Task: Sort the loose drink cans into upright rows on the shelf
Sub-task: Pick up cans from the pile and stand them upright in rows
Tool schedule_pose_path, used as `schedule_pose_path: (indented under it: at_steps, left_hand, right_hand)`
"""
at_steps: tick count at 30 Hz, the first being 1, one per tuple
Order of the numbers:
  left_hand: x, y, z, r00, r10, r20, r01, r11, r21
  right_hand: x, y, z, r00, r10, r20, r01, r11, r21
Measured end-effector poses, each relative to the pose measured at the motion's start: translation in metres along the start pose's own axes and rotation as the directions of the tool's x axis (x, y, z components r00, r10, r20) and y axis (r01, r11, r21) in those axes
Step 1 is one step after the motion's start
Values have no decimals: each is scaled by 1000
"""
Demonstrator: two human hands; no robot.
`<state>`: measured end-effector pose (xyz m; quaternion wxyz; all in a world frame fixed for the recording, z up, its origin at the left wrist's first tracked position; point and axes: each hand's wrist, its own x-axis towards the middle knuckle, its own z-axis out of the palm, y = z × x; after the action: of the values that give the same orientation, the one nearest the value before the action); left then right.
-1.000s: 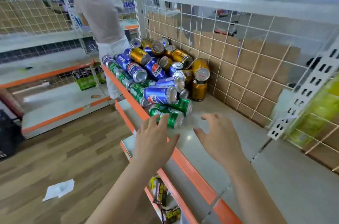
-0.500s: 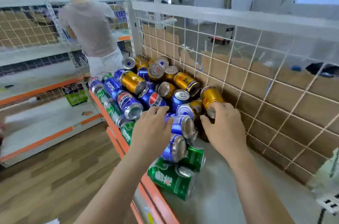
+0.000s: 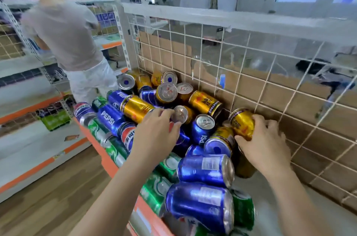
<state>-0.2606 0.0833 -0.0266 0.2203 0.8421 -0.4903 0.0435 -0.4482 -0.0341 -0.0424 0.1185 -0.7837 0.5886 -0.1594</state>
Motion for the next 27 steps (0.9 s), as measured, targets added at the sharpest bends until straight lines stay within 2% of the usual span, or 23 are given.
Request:
schedule_pose_path:
  at_steps: [4,7,11,13,21,24,27]
  left_hand:
    - [32,-34,-7,997,76,22,-78,994,79]
    - [51,-58,-4,977,179,112,-194,971,138]
    - [67,-78,2,886,318,337,-413,872,263]
    - [72,-80,1,844,338,417,-476,830,291]
    - [89,-83,-4,809,338,481,-515,801,304]
    - [97,-84,-10,789,293,540,-520,786,334]
    - [102,-82,-13,796,313,518,-529,777,343]
  right_hand:
    - [9,-10,9,994,107,8,-106,992,-70]
    - [15,-13,10,988,153,-20,-154,983,-95]
    - [18,-21,12,978,183,-101,-190,979,-68]
    - [21,-24,13,973,169,-155,-182,981,-72]
    - [32,-46,6,950,105,-293,-106,994,13]
    - [37,-50,3,949,125,-288,-106,991,82]
    - [42,-54,-1,952,115,-283,-73,985,157]
